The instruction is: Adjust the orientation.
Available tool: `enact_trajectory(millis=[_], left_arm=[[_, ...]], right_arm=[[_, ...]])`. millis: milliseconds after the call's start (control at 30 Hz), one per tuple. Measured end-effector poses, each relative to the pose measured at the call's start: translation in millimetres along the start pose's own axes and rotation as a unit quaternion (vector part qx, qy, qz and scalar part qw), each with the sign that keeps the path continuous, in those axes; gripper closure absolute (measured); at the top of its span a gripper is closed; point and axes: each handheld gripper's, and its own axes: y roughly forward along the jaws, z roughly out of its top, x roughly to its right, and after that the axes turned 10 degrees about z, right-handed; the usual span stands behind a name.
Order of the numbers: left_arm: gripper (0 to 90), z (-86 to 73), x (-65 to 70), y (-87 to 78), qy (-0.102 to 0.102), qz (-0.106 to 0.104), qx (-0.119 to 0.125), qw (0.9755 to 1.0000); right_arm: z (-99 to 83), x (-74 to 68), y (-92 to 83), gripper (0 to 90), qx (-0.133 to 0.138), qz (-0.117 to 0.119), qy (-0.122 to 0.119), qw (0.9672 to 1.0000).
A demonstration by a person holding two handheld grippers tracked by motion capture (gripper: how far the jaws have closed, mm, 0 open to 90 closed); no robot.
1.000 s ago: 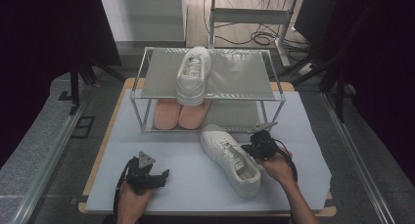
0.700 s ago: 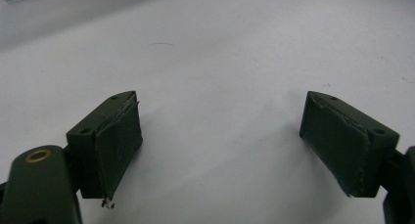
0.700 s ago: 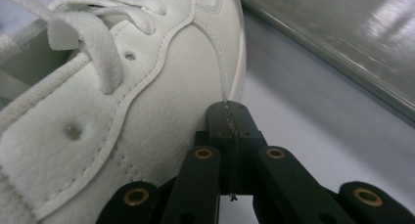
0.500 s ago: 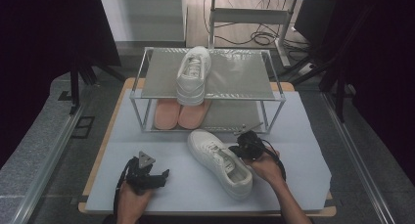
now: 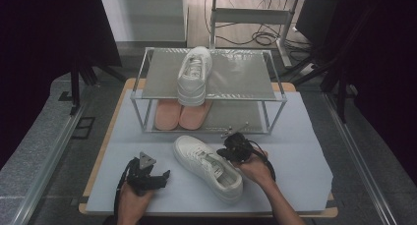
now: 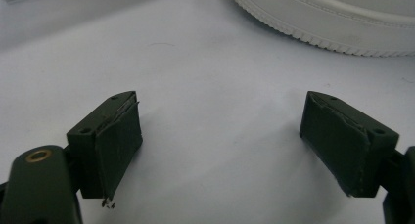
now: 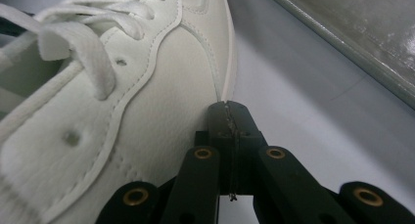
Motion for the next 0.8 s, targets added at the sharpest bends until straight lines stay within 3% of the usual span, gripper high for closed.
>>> enact_trajectory(millis=[200,267,467,800], left_arm=[[15.5,0.0,0.1,0.0,0.000,0.000,0.000,1.0000],[15.5,-0.1,0.4,0.3,-0.002,0.000,0.002,1.0000],[15.5,0.0,0.2,0.2,-0.001,0.000,0.002,1.0000],[15.5,0.0,0.3,0.2,-0.002,0.000,0.001,1.0000]], right_arm=[[-2.4,-1.8,-25.0,78.1,0.010,-0.010,0.005,0.9999],[-2.6,-4.4,-35.4,74.4,0.015,-0.003,0.009,0.9998],[-2.5,-21.1,-59.9,66.2,0.015,-0.002,-0.004,0.9999],[-4.6,-48.9,-71.1,53.7,-0.007,0.004,-0.029,0.9995]])
